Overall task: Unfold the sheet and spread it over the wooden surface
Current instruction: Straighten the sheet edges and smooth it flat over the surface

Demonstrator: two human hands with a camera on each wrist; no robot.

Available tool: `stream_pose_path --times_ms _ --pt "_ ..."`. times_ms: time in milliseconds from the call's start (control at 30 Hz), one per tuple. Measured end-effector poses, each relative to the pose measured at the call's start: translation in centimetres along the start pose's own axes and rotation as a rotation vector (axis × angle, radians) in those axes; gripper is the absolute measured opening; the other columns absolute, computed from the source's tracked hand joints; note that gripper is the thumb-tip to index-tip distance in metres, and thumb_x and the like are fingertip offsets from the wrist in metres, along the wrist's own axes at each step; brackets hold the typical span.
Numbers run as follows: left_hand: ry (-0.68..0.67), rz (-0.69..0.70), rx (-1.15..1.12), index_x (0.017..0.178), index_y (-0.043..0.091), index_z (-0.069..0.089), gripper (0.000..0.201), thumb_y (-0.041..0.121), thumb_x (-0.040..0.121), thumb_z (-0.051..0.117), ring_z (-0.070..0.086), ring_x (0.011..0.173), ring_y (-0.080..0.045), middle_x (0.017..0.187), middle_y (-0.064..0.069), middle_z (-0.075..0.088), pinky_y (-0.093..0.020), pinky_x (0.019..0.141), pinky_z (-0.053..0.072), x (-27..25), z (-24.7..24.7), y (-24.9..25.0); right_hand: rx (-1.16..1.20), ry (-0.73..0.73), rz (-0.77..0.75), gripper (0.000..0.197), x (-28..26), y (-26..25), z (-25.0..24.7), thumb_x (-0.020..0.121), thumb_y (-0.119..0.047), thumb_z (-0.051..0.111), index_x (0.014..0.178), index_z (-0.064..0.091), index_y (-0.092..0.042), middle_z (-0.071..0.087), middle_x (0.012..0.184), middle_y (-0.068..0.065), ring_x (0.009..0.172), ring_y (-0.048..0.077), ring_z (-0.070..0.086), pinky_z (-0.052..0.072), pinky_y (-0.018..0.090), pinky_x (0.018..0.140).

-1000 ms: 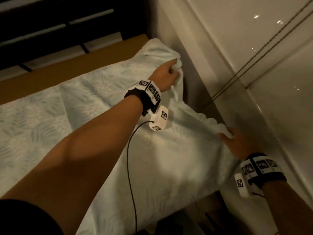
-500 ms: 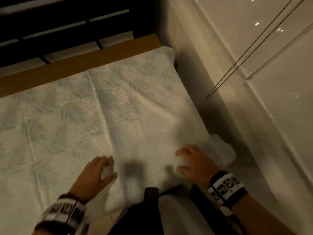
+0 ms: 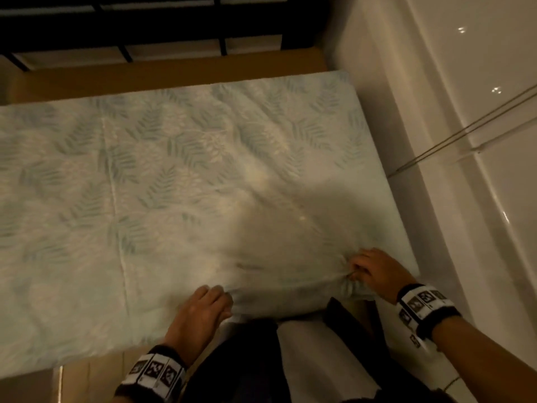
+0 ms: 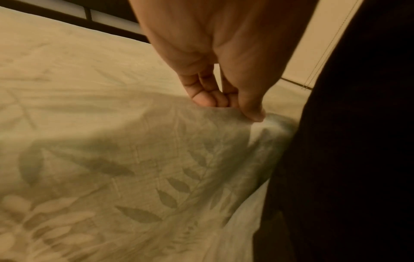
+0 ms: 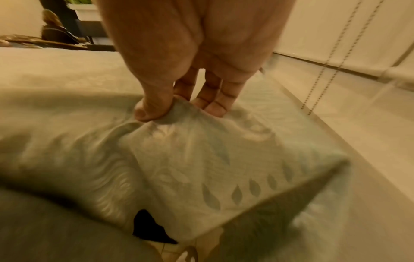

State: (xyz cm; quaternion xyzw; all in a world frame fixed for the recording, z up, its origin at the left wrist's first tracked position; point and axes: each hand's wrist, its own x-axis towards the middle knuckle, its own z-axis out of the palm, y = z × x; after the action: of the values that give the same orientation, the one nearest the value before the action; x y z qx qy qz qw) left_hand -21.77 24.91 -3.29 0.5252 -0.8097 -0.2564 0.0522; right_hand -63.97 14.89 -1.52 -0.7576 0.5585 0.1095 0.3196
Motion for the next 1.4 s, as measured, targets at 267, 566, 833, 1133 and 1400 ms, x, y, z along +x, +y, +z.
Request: stream_pose_path --times_ms 267,566,833,1133,1400 --pt "-0.129 0.021 -0.122 0.093 0.03 0.065 0.017 0.044 0.089 0.055 0.064 0.083 -0.012 0.093 0.012 0.063 -0.022 0.072 0.048 2.0 -2.4 0.5 0.048 -0.201 0.139 0.033 -0.1 0.1 -1.9 0.079 -0.058 0.065 0.07 0.05 -0.03 0.052 0.076 -0.01 0.072 0.006 0.049 0.044 0.026 0.067" --pt "0.258 -0.363 0.131 0.123 0.009 0.063 0.071 0.064 0.084 0.042 0.061 0.11 -0.039 0.121 -0.017 0.063 -0.046 0.097 0.048 18.9 -13.2 -11.9 -0.07 0.323 0.032 0.041 19.3 0.6 -14.3 0.086 -0.038 0.069 0.121 0.063 -0.019 0.061 0.121 0.011 0.107 0.038 0.055 0.047 0.048 0.094" --pt "-0.082 -0.812 0.14 0.146 0.055 0.002 0.107 0.101 0.055 0.031 0.005 0.15 -0.039 0.165 -0.002 -0.001 -0.065 0.114 0.02 32.2 -17.3 -18.7 -0.242 0.224 0.031 0.079 35.8 1.5 -22.8 0.08 -0.072 0.053 0.149 0.027 -0.043 0.017 0.162 0.002 0.142 0.041 0.019 0.023 0.063 0.111" --pt "-0.007 -0.826 0.146 0.146 0.055 0.006 0.1 0.096 0.06 0.037 0.007 0.148 -0.04 0.165 0.003 0.002 -0.069 0.109 0.023 35.0 -16.7 -15.0 -0.162 0.229 0.024 0.078 35.9 7.3 -24.9 0.081 -0.072 0.054 0.148 0.025 -0.046 0.013 0.163 0.002 0.148 0.037 0.009 0.023 0.062 0.114" --pt "0.044 -0.666 0.123 0.147 0.03 0.033 0.091 0.084 0.075 0.042 0.033 0.14 -0.039 0.156 -0.013 0.031 -0.054 0.113 0.031 30.9 -17.1 -14.3 -0.174 0.315 0.032 0.063 30.6 4.1 -22.9 0.086 -0.046 0.065 0.141 0.044 -0.024 0.036 0.15 0.015 0.132 0.044 0.036 0.036 0.058 0.107"
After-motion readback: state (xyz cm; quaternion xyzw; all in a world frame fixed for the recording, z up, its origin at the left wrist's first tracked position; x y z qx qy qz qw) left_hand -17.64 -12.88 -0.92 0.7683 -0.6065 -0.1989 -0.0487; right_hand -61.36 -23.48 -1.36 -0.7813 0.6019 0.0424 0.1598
